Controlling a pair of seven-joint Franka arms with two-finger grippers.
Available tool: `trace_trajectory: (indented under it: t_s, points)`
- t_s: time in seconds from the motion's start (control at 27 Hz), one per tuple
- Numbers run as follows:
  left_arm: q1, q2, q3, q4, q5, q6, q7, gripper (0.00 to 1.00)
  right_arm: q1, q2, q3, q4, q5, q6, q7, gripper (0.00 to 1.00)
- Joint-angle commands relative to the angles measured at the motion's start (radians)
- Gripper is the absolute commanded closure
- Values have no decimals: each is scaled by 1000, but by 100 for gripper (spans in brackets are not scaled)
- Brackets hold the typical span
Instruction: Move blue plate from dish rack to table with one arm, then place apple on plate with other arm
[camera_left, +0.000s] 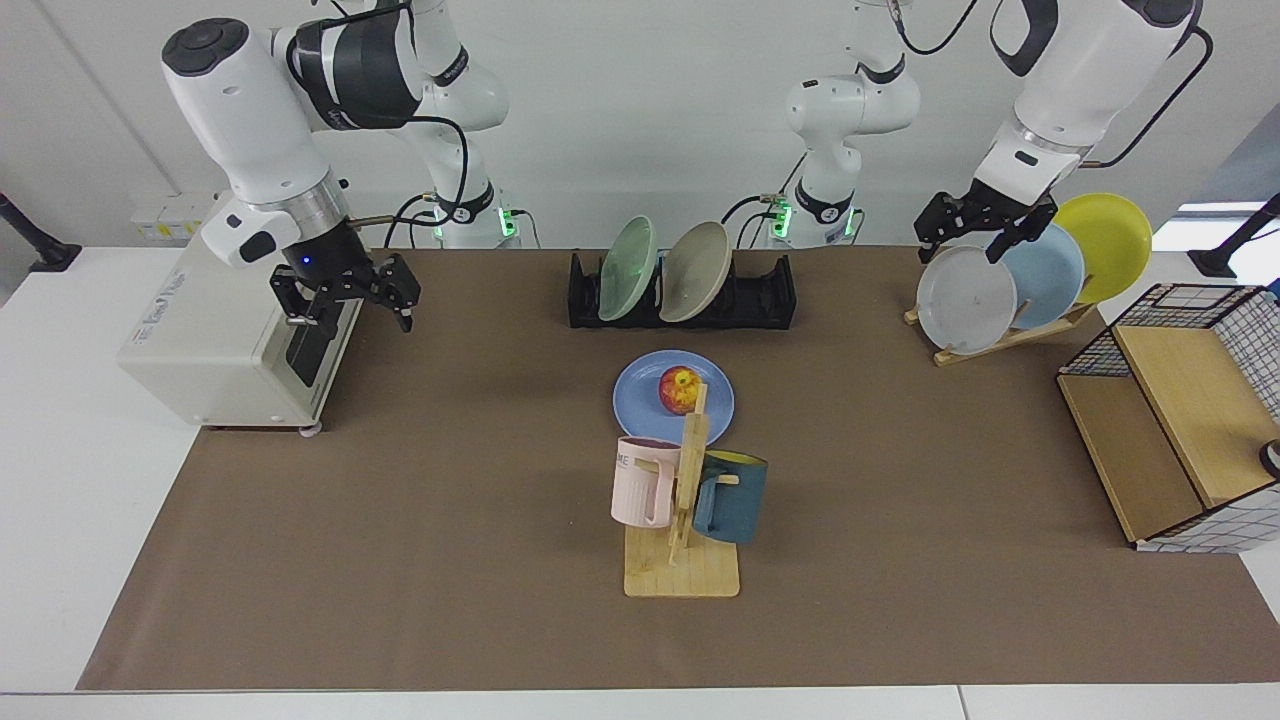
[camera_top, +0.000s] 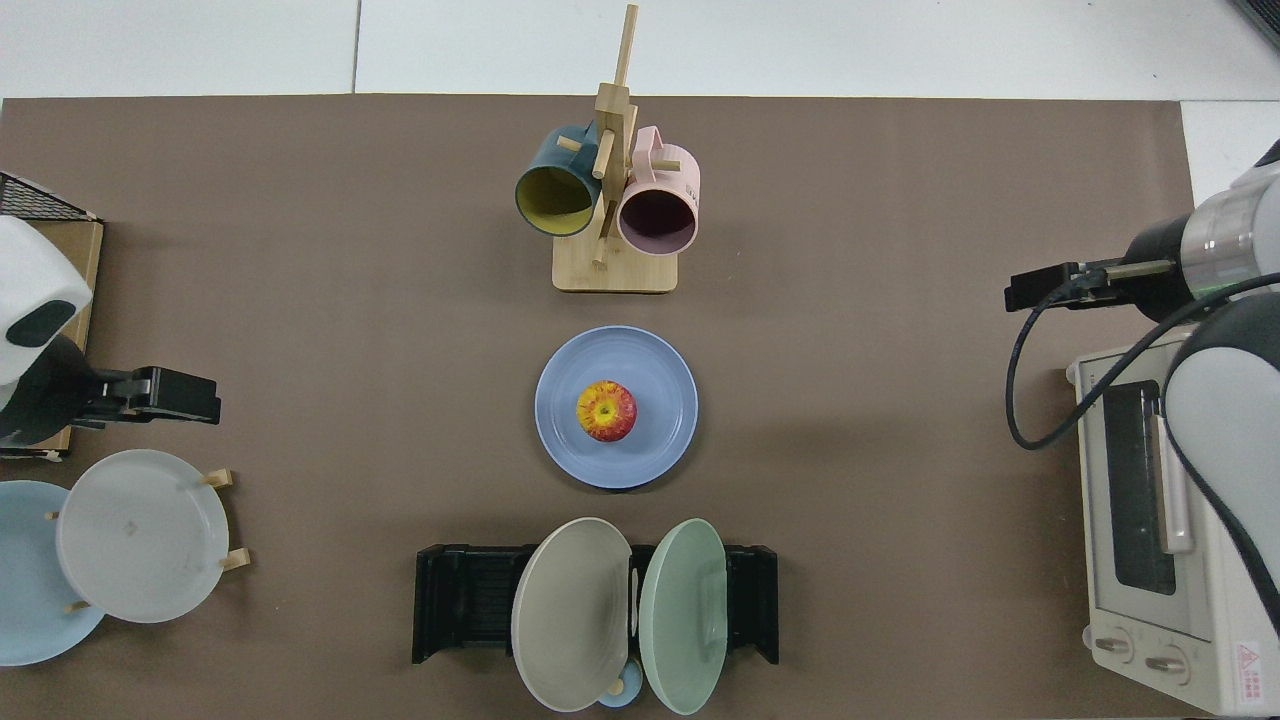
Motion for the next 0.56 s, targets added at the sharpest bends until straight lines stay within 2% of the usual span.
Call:
trace_trajectory:
  t_s: [0.0, 0.52]
  points:
    - [-7, -7, 4, -17, -5, 21, -9, 0, 7, -6, 9, -21, -57, 2, 87, 0]
    - [-7, -6, 4, -17, -5, 21, -10, 0, 3, -6, 11, -18, -51, 12, 182, 0]
